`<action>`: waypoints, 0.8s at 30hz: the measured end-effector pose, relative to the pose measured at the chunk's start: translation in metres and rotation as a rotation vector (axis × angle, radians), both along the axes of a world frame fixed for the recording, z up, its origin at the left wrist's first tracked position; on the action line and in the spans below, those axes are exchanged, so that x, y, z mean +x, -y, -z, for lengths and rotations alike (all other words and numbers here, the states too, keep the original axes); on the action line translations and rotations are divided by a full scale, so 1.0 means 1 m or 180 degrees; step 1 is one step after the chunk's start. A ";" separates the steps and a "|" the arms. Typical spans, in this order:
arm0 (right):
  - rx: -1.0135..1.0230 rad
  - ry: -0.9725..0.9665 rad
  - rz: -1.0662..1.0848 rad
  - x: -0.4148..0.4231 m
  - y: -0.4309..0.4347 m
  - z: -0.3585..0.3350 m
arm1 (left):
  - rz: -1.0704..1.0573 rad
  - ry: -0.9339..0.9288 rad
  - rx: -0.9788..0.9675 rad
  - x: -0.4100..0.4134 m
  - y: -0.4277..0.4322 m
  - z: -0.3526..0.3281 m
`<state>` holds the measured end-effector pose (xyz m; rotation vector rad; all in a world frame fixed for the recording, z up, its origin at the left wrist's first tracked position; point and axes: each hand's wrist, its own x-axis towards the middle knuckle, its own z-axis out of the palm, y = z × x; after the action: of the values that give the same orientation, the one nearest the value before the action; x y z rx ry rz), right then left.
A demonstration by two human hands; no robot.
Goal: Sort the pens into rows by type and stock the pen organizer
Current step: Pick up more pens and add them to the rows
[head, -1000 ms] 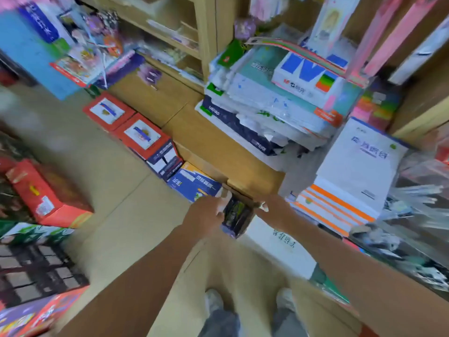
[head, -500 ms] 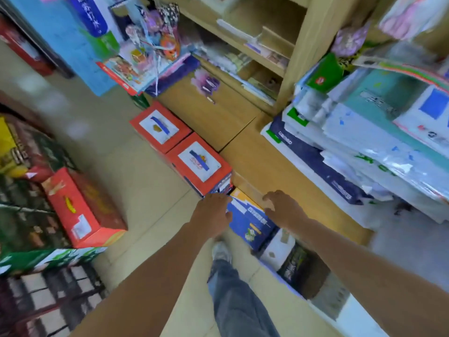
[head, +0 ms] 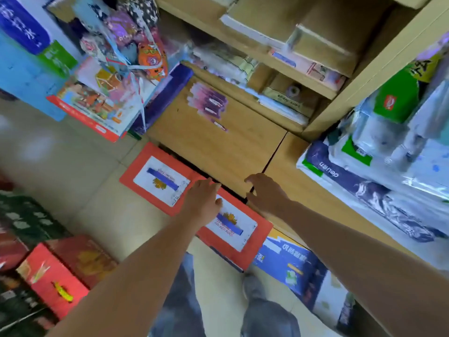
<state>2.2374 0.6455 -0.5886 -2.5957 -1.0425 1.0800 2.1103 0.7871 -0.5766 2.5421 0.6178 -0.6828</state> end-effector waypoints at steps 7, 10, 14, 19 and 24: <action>-0.0242 -0.0154 0.0551 0.021 -0.096 0.051 | 0.0631 -0.0172 -0.0128 0.053 -0.117 0.057; -0.0400 -0.0254 0.0790 0.024 -0.126 0.068 | 0.0877 -0.0297 -0.0117 0.069 -0.161 0.079; -0.0541 -0.0316 0.0999 0.025 -0.152 0.091 | 0.1141 -0.0340 -0.0084 0.086 -0.201 0.102; -0.0675 0.0018 0.1166 0.035 -0.177 0.108 | 0.1241 -0.0368 0.0035 0.099 -0.230 0.127; 0.0118 0.0580 0.1444 0.078 -0.211 0.110 | 0.1047 -0.0011 0.0106 0.108 -0.245 0.137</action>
<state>2.3153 0.8562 -0.6985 -2.7434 -0.4508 0.7193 2.2187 1.0322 -0.7132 2.7022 0.2121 -0.7911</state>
